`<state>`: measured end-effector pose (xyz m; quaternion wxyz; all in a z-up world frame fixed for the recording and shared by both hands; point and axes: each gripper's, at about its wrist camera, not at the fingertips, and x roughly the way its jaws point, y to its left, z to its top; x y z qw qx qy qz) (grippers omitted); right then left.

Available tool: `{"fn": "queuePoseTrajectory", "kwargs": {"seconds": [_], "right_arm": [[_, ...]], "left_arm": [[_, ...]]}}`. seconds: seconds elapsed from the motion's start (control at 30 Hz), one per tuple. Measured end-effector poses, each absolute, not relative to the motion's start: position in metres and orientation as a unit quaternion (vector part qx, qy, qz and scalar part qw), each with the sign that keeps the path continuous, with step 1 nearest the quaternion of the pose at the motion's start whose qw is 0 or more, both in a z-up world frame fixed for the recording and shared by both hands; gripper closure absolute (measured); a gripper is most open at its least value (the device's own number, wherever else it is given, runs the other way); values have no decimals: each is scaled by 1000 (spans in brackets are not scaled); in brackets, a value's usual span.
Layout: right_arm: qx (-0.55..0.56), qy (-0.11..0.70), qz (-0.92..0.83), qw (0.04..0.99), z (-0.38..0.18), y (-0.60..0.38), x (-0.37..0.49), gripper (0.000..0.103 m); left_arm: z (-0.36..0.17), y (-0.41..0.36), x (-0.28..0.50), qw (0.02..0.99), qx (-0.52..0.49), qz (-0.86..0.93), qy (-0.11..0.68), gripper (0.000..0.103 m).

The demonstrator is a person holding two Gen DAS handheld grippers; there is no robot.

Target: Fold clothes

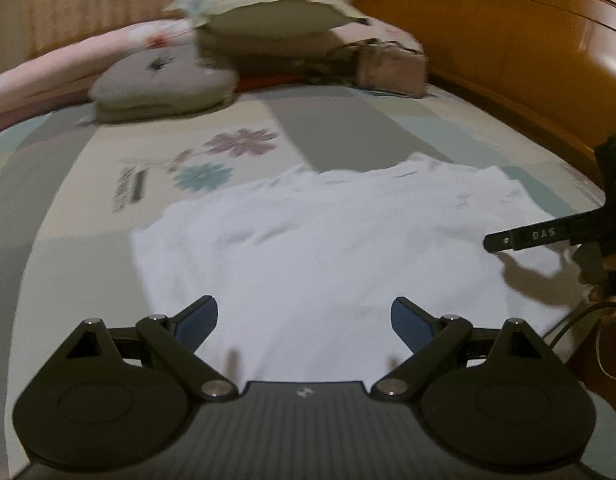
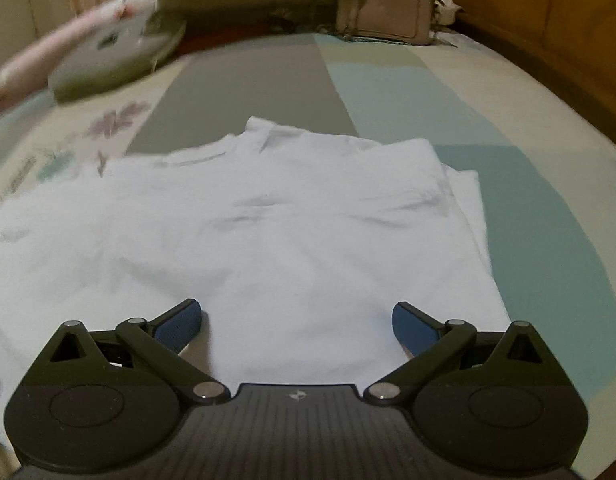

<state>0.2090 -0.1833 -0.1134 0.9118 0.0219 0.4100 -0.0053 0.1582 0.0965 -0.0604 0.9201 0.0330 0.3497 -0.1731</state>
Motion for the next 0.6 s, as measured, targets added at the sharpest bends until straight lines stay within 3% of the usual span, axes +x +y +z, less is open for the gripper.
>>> {"fn": "queuePoseTrajectory", "kwargs": {"seconds": [0.27,0.47,0.6], "right_arm": [[32,406,-19,913,-121,-204,188,0],[33,404,-11,914,-121,-207,188,0],[33,403,-7,915,-121,-209,188,0]], "left_arm": [[-75,47,214,893,34,-266,361,9],[-98,42,238,905,71,-185,376,9],[-86,60,236,911,44,-141,385,10]]}}
